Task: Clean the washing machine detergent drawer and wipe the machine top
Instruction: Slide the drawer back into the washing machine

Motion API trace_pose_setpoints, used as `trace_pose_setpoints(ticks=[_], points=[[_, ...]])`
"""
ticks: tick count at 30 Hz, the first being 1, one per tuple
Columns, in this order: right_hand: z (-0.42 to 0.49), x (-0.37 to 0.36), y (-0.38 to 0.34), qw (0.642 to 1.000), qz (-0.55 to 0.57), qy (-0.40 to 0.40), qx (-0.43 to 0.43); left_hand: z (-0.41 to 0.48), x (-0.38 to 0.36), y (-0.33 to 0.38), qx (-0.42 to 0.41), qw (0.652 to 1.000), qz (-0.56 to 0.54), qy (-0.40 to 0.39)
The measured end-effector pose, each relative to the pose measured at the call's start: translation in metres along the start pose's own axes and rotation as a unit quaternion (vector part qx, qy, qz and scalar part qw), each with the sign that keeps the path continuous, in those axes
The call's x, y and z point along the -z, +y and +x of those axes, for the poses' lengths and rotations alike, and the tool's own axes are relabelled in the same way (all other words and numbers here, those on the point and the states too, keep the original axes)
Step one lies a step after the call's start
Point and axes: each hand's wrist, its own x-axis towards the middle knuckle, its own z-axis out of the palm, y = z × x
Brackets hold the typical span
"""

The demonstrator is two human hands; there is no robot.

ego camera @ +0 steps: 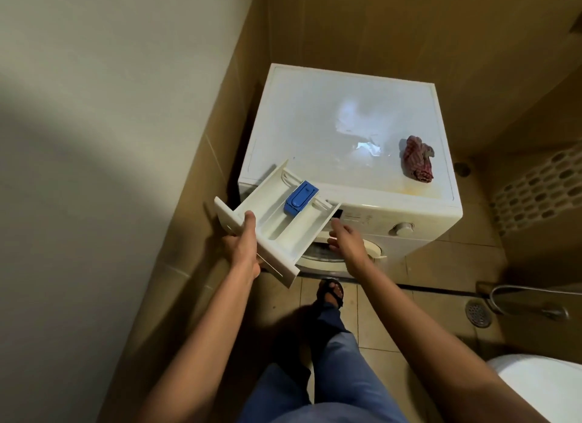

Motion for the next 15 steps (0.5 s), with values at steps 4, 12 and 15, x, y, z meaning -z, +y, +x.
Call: trace_pose_setpoints(ticks=[4, 12, 15], points=[[-0.011, -0.020, 0.023, 0.998, 0.012, -0.041, -0.043, -0.003, 0.018, -0.023, 0.003, 1.000, -0.017, 0.022], [-0.032, -0.037, 0.038, 0.991, 0.061, -0.111, -0.037, -0.008, 0.043, -0.064, 0.034, 0.997, -0.050, 0.056], [-0.031, -0.043, 0.048, 0.991, 0.065, -0.111, -0.047, -0.005, 0.046, -0.076, 0.039, 0.996, -0.050, 0.068]])
